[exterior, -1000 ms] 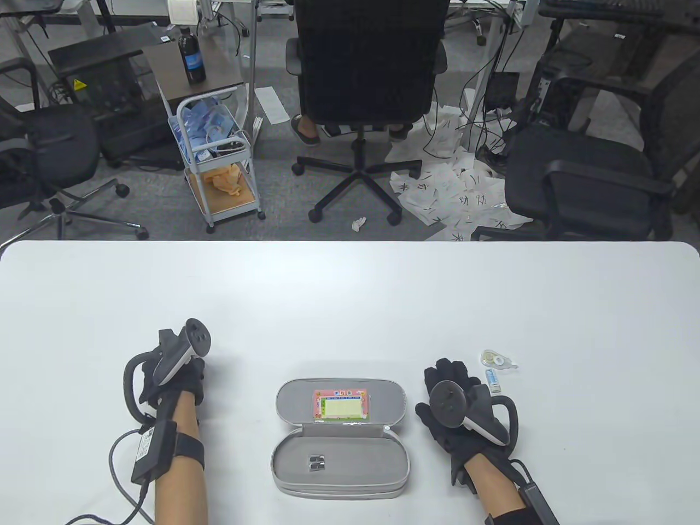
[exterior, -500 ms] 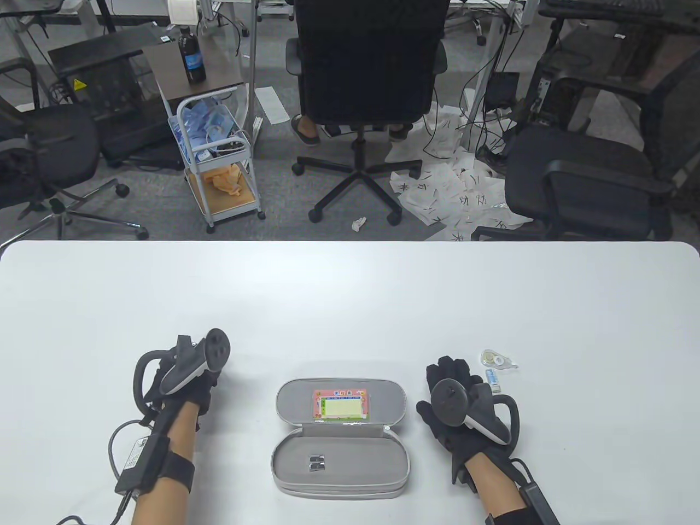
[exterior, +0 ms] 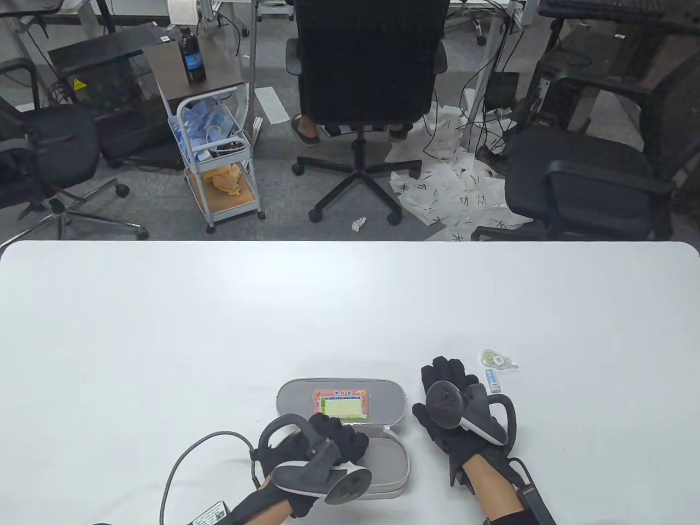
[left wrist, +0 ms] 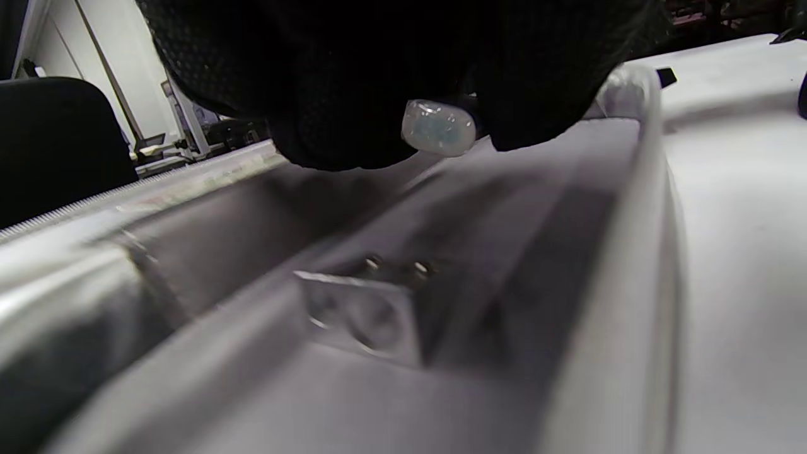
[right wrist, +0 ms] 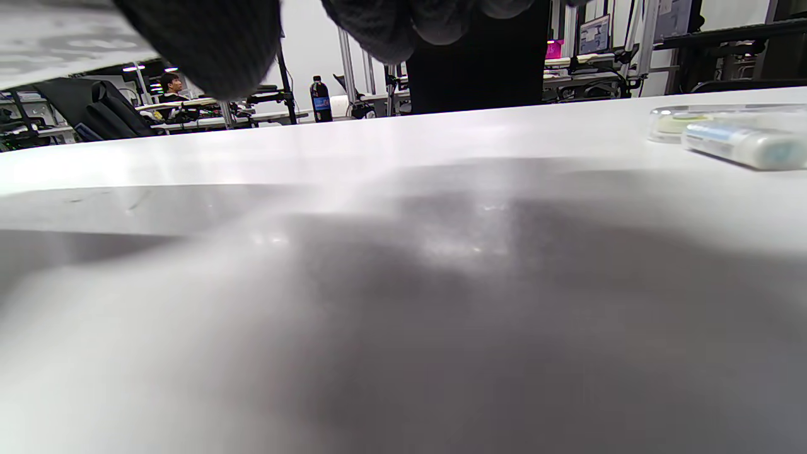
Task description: Pack double-layer zippered pencil case
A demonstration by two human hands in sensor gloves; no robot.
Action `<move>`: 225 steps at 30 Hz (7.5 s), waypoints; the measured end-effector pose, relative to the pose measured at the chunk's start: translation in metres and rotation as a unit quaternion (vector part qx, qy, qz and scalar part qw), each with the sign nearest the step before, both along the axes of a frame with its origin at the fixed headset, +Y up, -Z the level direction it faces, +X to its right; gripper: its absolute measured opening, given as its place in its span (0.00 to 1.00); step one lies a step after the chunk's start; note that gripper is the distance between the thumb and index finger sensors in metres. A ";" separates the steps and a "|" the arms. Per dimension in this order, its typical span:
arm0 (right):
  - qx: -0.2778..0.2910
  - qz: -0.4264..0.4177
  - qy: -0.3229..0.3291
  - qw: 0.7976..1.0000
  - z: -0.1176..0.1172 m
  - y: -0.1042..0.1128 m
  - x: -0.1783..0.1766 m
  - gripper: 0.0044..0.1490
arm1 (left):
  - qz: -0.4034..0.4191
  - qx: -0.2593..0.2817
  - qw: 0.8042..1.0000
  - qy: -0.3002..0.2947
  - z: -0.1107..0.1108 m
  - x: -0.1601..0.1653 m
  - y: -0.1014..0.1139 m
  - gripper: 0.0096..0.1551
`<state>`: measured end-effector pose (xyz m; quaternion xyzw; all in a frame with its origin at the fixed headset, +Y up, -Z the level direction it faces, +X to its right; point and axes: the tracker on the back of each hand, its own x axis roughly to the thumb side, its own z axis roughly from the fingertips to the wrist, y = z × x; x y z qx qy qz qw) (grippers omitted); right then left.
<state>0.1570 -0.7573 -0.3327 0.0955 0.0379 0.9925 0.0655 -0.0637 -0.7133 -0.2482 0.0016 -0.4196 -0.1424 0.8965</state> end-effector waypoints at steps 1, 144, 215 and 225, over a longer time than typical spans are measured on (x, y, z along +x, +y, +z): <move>0.001 -0.002 0.000 1.000 0.000 0.001 -0.001 0.48 | 0.000 -0.010 1.000 0.006 0.000 -0.001 -0.003 0.31; 0.023 0.130 -0.075 0.988 -0.077 0.014 0.059 0.37 | 0.127 -0.058 0.913 0.384 -0.063 -0.183 -0.027 0.50; -0.306 -0.294 0.154 0.892 0.007 0.016 -0.005 0.25 | 0.314 -0.458 0.801 0.225 -0.059 -0.177 -0.043 0.30; -0.261 -0.216 0.160 0.927 -0.008 0.012 -0.030 0.33 | 0.254 -0.308 0.908 0.129 -0.041 -0.124 -0.004 0.30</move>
